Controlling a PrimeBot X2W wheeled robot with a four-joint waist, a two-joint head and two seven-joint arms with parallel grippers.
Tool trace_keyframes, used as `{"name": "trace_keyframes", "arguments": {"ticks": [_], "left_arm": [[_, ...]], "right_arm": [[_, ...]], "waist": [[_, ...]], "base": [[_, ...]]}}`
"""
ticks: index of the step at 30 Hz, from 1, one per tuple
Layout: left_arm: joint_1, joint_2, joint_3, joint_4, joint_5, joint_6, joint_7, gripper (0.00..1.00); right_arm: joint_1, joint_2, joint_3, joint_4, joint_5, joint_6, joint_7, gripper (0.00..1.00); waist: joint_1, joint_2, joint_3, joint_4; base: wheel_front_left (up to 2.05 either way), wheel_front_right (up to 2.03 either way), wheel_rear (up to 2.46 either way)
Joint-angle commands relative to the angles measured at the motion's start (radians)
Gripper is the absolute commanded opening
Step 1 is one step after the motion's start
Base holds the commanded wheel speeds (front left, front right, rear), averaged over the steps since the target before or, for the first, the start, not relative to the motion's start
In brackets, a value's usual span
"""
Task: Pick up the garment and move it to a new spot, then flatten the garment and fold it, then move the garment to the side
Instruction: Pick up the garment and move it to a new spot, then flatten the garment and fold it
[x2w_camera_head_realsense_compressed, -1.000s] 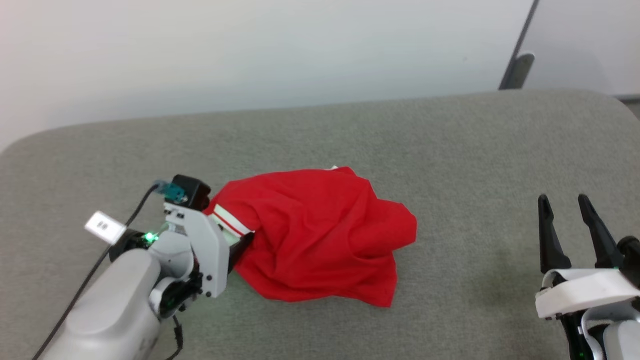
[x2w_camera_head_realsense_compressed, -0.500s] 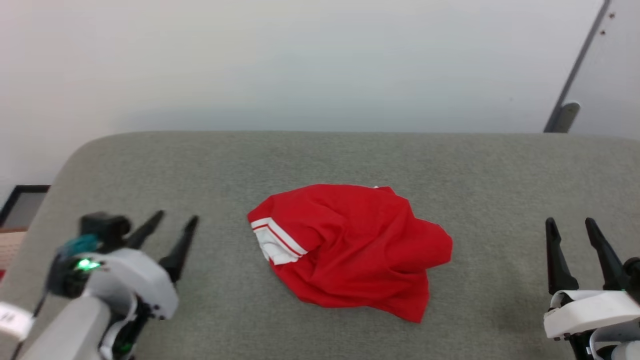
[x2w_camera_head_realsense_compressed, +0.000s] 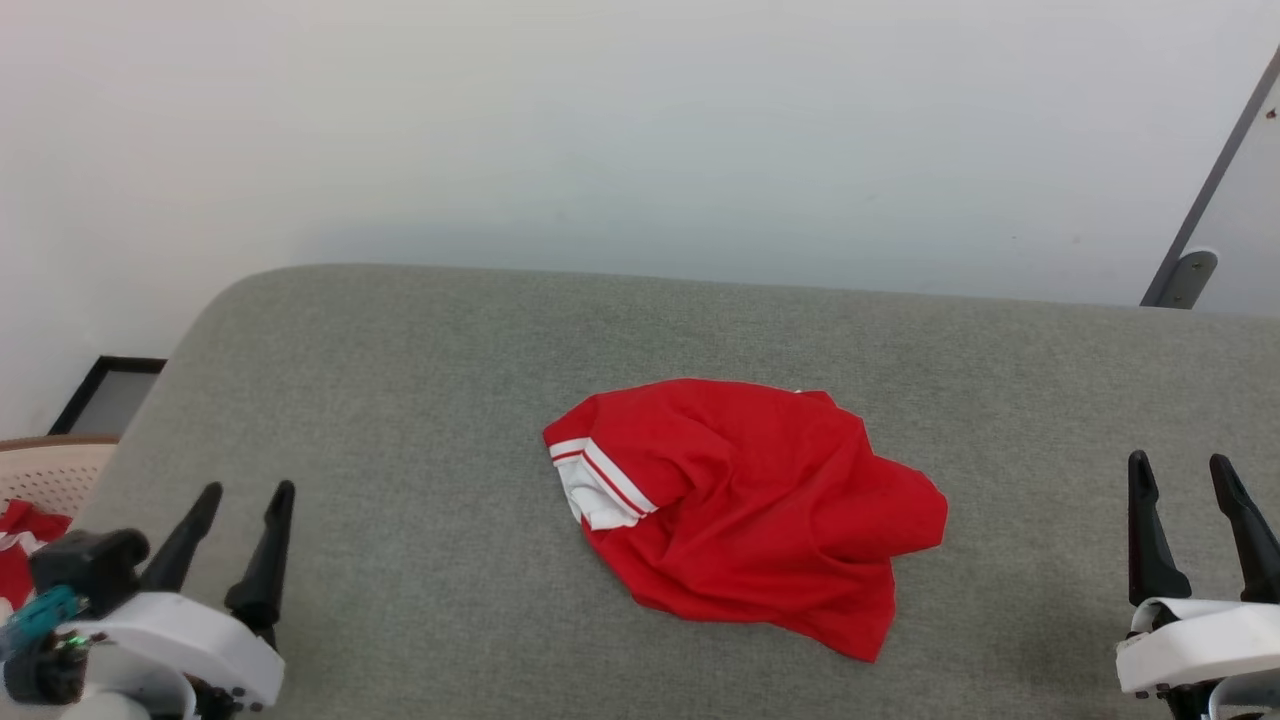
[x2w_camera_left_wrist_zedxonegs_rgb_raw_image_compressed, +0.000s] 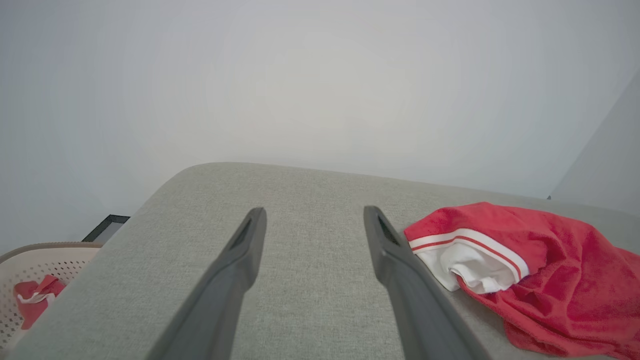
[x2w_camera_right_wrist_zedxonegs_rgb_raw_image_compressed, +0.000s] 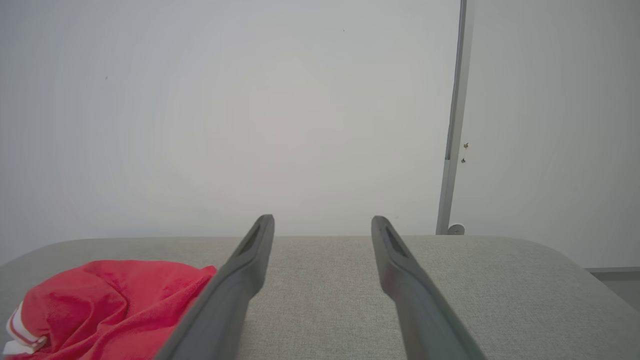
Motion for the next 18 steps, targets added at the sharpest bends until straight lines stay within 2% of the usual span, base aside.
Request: {"name": "trace_keyframes", "arguments": {"ticks": [1,7,18], "left_arm": [[0.021,-0.002,0.018,-0.01,-0.004,0.003,-0.007,1.0],[0.062,-0.021,0.069,-0.03,-0.003,0.005,-0.014,1.0],[0.107,-0.064,0.152,-0.06,0.045,-0.031,-0.014,1.0]], "right_arm": [[0.016,0.004,-0.005,-0.005,-0.001,-0.001,-0.002,1.0],[0.025,0.013,-0.016,-0.012,0.0,-0.001,0.002,1.0],[0.035,0.016,-0.014,-0.031,-0.008,-0.001,0.013,1.0]], "waist": [[0.0,0.0,-0.001,0.004],[0.0,0.0,-0.002,0.011],[0.0,0.0,0.003,0.016]], "base": [[0.0,0.0,0.0],[0.0,0.0,0.0],[0.0,0.0,0.0]]}}
